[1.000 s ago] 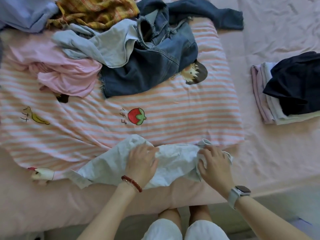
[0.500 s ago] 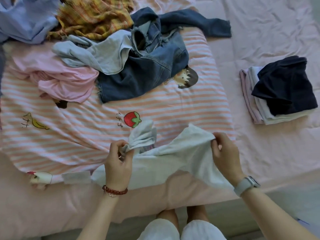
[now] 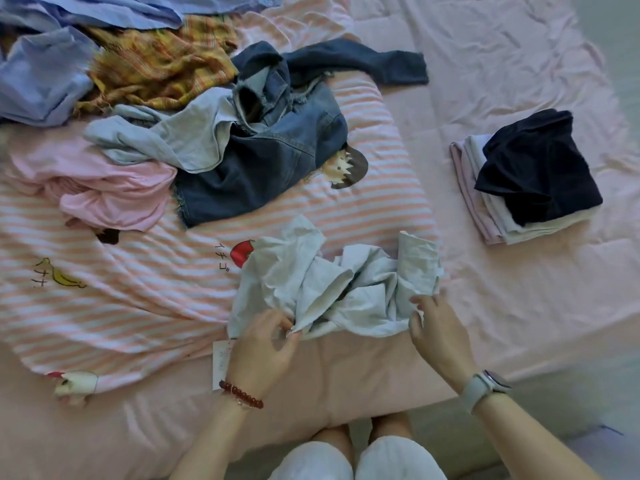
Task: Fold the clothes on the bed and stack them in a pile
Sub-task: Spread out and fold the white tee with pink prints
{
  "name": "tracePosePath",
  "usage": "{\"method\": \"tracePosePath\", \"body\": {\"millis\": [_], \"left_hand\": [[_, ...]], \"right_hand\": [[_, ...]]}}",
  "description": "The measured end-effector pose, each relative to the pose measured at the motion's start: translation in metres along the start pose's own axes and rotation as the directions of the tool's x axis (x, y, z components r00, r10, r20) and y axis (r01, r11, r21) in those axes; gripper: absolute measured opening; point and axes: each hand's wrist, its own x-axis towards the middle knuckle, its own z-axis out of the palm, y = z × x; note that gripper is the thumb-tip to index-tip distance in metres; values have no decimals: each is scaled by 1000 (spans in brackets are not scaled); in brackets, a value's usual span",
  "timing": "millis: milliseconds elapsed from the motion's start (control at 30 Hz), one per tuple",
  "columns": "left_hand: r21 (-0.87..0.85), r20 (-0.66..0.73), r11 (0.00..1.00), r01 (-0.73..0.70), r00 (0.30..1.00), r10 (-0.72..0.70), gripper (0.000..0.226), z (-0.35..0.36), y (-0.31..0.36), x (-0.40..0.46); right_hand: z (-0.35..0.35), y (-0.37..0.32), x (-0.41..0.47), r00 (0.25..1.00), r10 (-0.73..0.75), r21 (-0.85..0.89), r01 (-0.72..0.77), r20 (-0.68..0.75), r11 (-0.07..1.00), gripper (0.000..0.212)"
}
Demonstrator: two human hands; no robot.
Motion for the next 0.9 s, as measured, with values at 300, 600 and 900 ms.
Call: {"method": "tracePosePath", "body": {"millis": [300, 600, 900], "left_hand": [[260, -99, 965, 0, 995, 27, 59, 0, 1, 39], [161, 48, 984, -82, 996, 75, 25, 8, -36, 9], [-250, 188, 807, 535, 844, -502, 21, 47, -30, 10]], "right_hand": [[47, -83, 33, 910, -99, 424, -89, 402, 901, 51], [-1, 19, 33, 924, 357, 446, -266, -134, 855, 15], [31, -32, 25, 966, -256, 100, 257, -15, 961, 49]]}}
